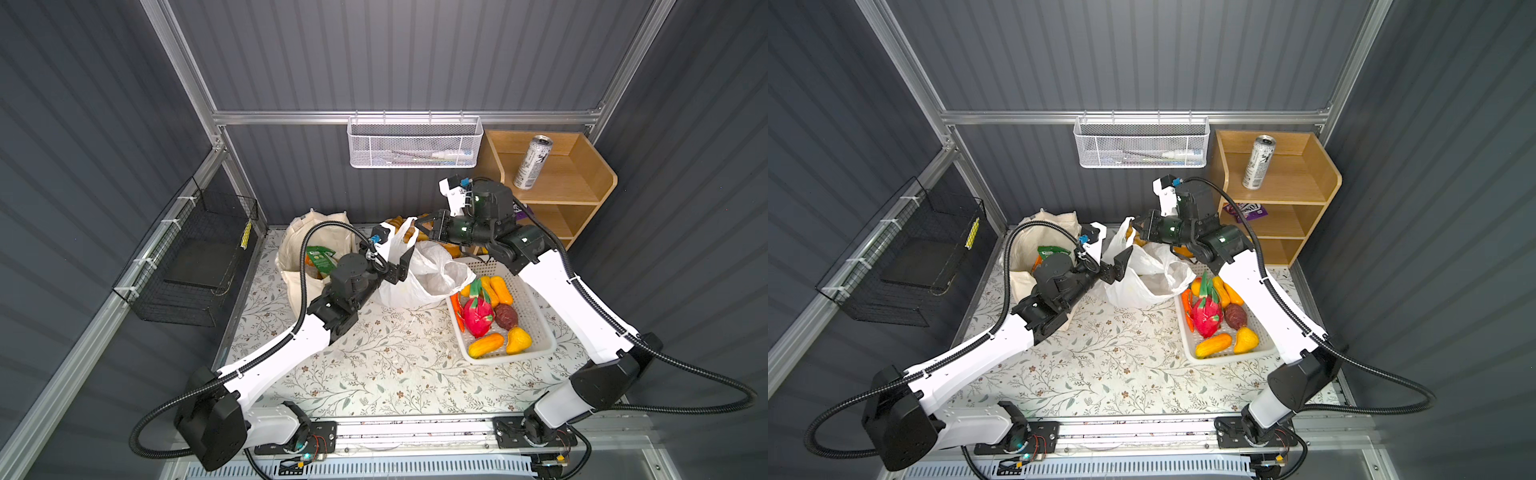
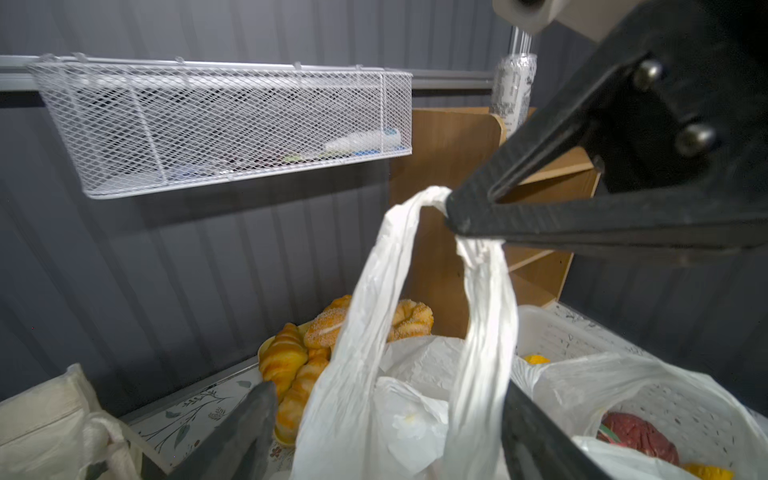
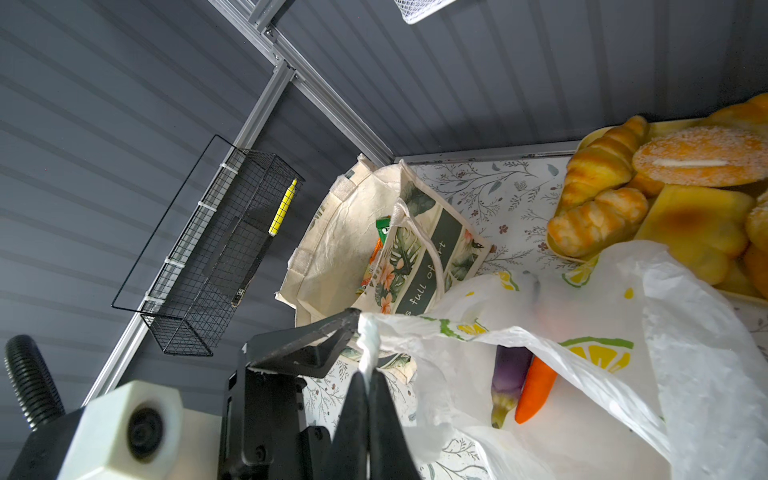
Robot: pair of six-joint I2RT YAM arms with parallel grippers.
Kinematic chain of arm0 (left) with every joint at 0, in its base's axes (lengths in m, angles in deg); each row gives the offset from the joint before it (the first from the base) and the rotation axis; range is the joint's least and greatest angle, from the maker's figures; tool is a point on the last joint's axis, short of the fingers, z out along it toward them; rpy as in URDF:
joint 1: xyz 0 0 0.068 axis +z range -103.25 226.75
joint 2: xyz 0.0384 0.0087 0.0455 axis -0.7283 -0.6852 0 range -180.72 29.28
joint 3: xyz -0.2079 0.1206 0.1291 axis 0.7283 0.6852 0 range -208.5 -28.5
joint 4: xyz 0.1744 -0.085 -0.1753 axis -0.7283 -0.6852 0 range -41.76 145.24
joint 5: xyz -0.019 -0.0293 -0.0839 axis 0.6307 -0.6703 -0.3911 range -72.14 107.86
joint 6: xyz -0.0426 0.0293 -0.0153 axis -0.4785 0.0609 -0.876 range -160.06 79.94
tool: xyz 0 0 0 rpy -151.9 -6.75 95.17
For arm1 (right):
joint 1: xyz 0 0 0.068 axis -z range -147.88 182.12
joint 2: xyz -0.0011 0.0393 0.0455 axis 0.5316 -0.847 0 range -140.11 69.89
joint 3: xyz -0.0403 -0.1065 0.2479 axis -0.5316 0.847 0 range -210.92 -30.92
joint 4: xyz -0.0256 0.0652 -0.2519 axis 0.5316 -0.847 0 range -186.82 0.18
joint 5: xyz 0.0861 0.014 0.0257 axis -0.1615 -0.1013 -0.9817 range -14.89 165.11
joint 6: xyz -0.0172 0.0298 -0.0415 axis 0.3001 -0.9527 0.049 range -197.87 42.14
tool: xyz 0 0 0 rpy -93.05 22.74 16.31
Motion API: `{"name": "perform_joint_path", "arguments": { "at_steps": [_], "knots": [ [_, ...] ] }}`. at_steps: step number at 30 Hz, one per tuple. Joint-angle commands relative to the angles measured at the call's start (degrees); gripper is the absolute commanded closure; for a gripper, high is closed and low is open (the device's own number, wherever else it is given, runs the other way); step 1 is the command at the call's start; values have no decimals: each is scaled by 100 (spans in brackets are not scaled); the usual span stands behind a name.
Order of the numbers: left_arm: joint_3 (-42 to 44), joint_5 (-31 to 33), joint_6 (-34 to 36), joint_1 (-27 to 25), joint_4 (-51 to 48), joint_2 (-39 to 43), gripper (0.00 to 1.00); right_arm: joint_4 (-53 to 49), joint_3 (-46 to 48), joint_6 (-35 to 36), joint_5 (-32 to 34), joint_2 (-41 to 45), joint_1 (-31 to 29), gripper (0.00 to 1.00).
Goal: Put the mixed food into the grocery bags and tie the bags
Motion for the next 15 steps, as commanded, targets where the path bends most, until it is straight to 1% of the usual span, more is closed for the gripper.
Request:
{"name": "perform_joint_path", "arguments": {
  "at_steps": [1, 6, 10, 15],
  "knots": [
    [-409, -475, 343, -38, -336, -218, 17, 52, -9, 127, -122, 81, -26, 100],
    [-568, -360, 468, 1, -304, -429, 17, 12, -1, 166, -126, 155, -27, 100],
    [-446, -548, 234, 214, -186, -480, 24, -29, -44, 218, -116, 190, -29, 100],
    [-24, -1074, -324, 572, 211, -470, 34, -42, -71, 244, -127, 199, -25, 100]
  ]
}}
